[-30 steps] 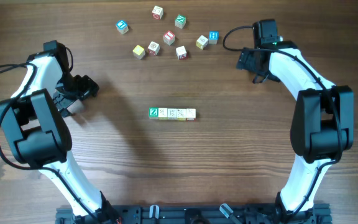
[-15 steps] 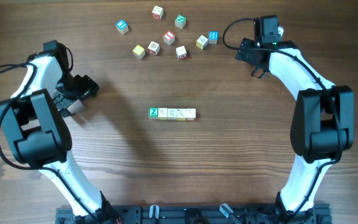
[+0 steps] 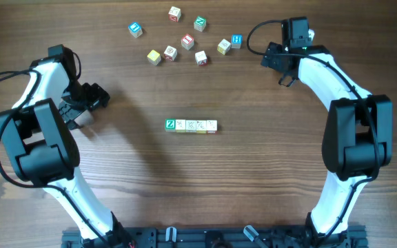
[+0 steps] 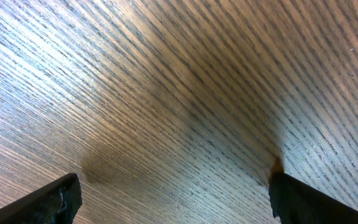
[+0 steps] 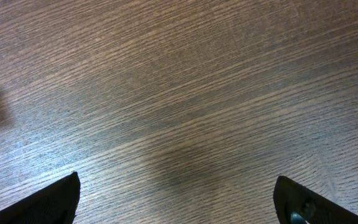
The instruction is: Form a horizontal line
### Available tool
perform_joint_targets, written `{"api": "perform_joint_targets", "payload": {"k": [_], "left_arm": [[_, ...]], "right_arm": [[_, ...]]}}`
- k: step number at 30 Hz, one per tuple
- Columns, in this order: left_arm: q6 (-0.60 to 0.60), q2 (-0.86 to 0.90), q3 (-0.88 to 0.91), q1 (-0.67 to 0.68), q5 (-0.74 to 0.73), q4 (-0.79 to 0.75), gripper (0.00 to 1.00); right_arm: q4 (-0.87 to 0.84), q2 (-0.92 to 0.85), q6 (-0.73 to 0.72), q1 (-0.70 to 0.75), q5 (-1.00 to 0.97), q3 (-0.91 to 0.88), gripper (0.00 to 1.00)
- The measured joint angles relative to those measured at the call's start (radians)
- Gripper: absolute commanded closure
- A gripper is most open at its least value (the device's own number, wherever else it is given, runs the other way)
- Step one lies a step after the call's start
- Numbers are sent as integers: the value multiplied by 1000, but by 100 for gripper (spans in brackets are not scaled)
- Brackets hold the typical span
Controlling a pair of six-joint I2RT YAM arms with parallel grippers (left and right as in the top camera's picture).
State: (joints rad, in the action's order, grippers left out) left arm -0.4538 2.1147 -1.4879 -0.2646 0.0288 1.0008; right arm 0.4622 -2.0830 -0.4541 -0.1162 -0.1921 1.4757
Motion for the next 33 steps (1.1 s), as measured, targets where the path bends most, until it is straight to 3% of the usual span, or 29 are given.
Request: {"api": "perform_joint_targets", "payload": {"k": [33], "left_arm": [[0,-4,0,17,11,0,0]], "right_arm": [[0,0,0,0,0,0,0]]}}
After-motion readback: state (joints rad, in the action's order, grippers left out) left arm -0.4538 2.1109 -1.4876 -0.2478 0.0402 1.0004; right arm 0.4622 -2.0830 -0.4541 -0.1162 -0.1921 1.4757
